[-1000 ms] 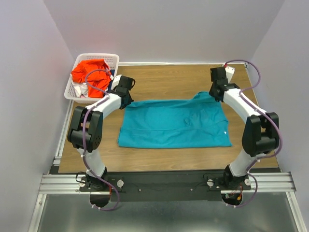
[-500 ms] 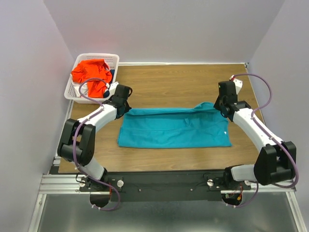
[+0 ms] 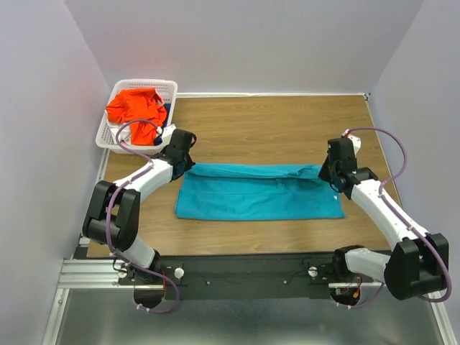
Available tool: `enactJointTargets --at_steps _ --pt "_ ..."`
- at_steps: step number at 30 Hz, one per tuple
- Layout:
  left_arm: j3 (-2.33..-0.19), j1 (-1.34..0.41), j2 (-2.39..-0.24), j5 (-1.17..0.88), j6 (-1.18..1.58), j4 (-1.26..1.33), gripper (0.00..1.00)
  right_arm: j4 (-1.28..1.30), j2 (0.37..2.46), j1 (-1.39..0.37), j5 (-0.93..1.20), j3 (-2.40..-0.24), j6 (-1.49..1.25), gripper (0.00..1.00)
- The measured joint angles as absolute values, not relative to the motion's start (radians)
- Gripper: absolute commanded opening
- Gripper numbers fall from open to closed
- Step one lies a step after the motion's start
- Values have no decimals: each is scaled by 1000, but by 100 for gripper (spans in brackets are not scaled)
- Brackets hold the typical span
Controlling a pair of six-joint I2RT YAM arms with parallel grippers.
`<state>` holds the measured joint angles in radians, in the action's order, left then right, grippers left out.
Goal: Fold and stack the t-shirts
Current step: Fold the tshirt
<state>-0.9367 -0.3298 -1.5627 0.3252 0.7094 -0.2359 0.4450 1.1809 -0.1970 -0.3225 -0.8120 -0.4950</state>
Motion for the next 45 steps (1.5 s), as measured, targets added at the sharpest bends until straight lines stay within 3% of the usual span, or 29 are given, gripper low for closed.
enactJointTargets --at_steps 4,6,10,13,14,15,16,17,18,19,21,24,31,37,45 --pt "-927 -330 -1563 327 712 -233 0 455 1171 -200 -293 -767 -501 4" --pt "-923 -330 -1563 329 712 -232 0 457 1171 -202 -280 -742 -502 11" --pt "-911 -330 -1563 334 721 -231 21 467 1169 -204 -235 -689 -519 25" --pt "-900 -330 -1562 347 732 -234 30 489 1144 -204 -180 -654 -543 32" --pt "-899 -330 -1560 350 733 -235 32 498 1131 -204 -165 -643 -550 40" --pt "-896 -330 -1555 356 738 -236 37 511 1110 -204 -140 -631 -564 68" --pt "-892 -330 -1546 359 742 -239 40 521 1090 -204 -122 -622 -571 81" --pt "-888 -330 -1534 364 746 -246 46 528 1066 -204 -98 -613 -580 82" --pt "-886 -330 -1522 371 749 -255 61 534 1045 -204 -78 -608 -584 96" --pt "-885 -330 -1505 379 757 -270 69 540 1019 -204 -50 -605 -592 100" --pt "-885 -330 -1479 393 764 -288 88 543 994 -204 -22 -605 -596 100" --pt "-886 -330 -1442 397 772 -307 95 548 982 -205 10 -617 -598 100" --pt "-926 -373 -1438 359 756 -292 97 517 1095 -208 29 -703 -607 100" --pt "-988 -436 -1570 308 729 -224 98 473 1266 -208 -11 -715 -641 100" --pt "-929 -454 -1648 248 716 -191 98 405 1468 -194 -49 -778 -673 100"
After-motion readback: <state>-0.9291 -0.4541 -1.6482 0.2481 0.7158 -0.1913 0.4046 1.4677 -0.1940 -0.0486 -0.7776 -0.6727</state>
